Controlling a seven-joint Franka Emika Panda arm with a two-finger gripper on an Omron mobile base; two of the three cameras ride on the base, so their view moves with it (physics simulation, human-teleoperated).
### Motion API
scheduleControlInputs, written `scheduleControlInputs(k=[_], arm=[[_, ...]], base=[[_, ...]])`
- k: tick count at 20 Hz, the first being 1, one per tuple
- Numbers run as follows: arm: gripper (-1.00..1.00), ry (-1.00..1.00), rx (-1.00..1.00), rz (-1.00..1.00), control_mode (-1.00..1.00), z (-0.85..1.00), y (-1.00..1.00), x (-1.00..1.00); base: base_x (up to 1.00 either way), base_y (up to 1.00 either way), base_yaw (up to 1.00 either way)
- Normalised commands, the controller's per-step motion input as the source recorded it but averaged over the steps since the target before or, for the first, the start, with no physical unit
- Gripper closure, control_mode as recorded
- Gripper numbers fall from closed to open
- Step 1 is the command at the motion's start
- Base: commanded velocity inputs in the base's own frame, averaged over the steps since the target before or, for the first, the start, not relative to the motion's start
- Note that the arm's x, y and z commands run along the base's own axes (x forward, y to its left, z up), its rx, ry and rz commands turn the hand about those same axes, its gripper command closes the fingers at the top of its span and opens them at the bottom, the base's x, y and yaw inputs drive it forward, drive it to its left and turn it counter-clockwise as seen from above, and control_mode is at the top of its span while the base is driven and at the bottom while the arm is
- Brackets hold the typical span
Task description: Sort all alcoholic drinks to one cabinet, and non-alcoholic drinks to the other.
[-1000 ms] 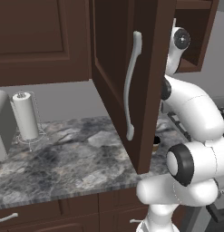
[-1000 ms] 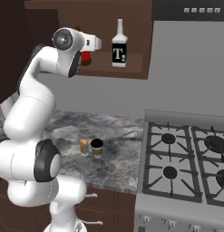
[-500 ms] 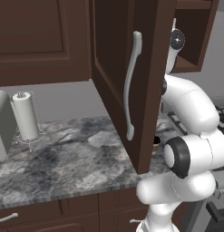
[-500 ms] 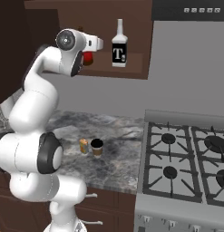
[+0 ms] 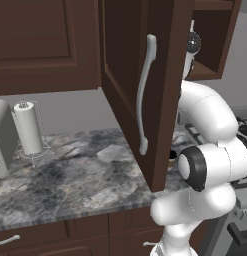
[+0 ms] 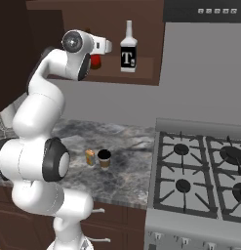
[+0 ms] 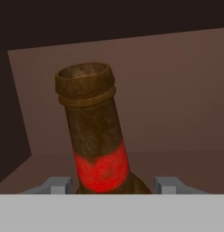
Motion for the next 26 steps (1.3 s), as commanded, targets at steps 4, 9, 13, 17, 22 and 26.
scheduleControlInputs(k=[4, 9, 13, 17, 22, 26], arm=[[1.0, 0.01, 0.0, -0.01, -1.0, -0.08, 0.03, 0.12], [1.0, 0.01, 0.0, 0.0, -1.0, 0.0, 0.0, 0.02], [1.0, 0.0, 0.0, 0.0, -1.0, 0.0, 0.0, 0.0], [-1.0, 0.0, 0.0, 0.0, -1.0, 0.0, 0.0, 0.0], [-1.0, 0.0, 0.0, 0.0, -1.0, 0.0, 0.0, 0.0], [-1.0, 0.0, 0.0, 0.0, -1.0, 0.0, 0.0, 0.0]], base=[[0.0, 0.0, 0.0], [0.0, 0.0, 0.0], [0.0, 0.0, 0.0], [0.0, 0.0, 0.0], [0.0, 0.0, 0.0], [0.0, 0.0, 0.0]])
